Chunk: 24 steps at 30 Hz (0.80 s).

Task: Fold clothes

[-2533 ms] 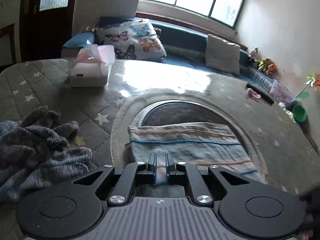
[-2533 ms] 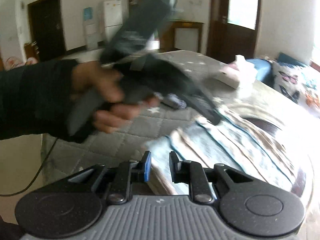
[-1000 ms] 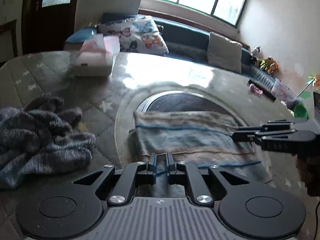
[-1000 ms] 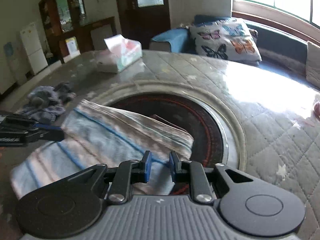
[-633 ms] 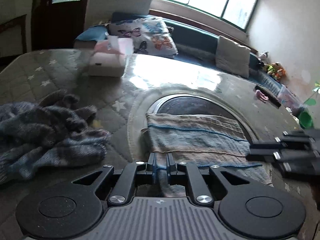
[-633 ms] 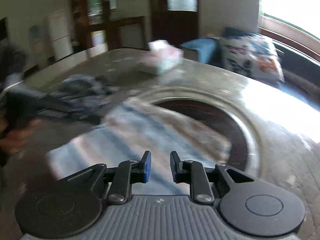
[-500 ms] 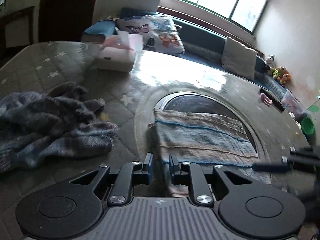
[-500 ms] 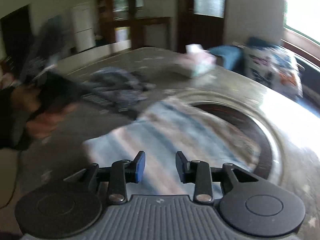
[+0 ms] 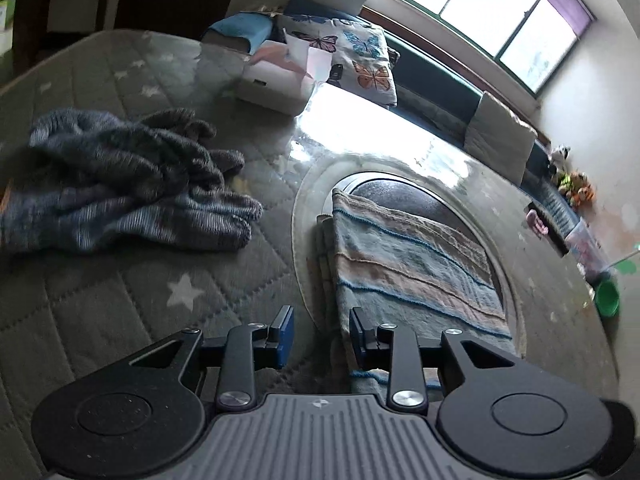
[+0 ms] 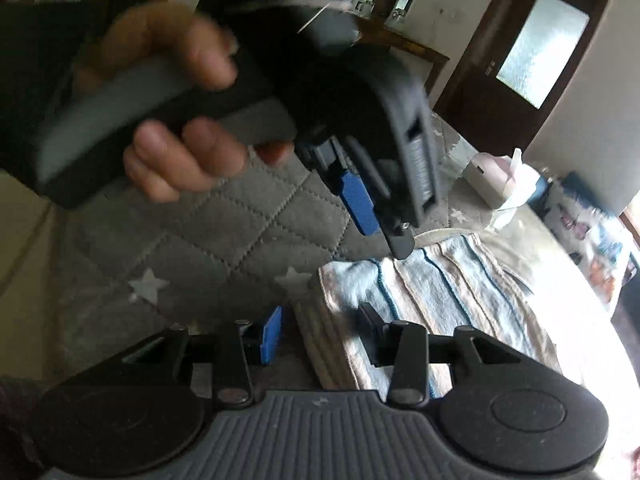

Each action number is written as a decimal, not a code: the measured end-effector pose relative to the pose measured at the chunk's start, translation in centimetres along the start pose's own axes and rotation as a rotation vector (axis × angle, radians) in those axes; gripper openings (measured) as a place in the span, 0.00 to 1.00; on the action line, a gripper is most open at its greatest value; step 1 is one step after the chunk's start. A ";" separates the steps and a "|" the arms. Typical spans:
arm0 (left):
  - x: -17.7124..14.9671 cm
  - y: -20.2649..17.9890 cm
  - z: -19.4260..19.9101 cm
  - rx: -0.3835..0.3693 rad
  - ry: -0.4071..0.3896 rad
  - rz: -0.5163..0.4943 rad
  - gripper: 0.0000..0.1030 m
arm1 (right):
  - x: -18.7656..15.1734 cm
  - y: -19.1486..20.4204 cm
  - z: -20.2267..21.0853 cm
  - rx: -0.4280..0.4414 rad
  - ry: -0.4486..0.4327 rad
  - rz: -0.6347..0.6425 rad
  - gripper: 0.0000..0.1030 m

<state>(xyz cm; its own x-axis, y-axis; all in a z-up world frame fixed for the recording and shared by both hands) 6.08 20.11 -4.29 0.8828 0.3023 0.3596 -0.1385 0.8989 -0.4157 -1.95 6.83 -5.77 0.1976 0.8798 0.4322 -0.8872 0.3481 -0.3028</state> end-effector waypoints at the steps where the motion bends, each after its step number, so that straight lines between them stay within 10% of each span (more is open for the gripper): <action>1: -0.1 0.0 0.0 -0.013 0.001 0.010 0.33 | 0.2 0.5 -0.2 -0.019 0.006 0.020 0.38; 8: -0.6 0.6 -0.2 -0.104 0.011 0.116 0.34 | 0.5 -0.1 0.5 0.002 -0.012 -0.057 0.13; 24: -0.9 0.9 -0.1 -0.273 -0.015 0.317 0.38 | -1.4 -5.2 4.4 0.067 -0.160 -0.263 0.09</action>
Point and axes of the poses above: each gripper's, at about its wrist camera, not at the fingertips, and z roughly against the way its jaws point, y to its left, x to its top, the point moved 3 cm from there along -z, roughly the way its jaws point, and after that the axes turned 15 degrees about y, right-handed, at the moved point
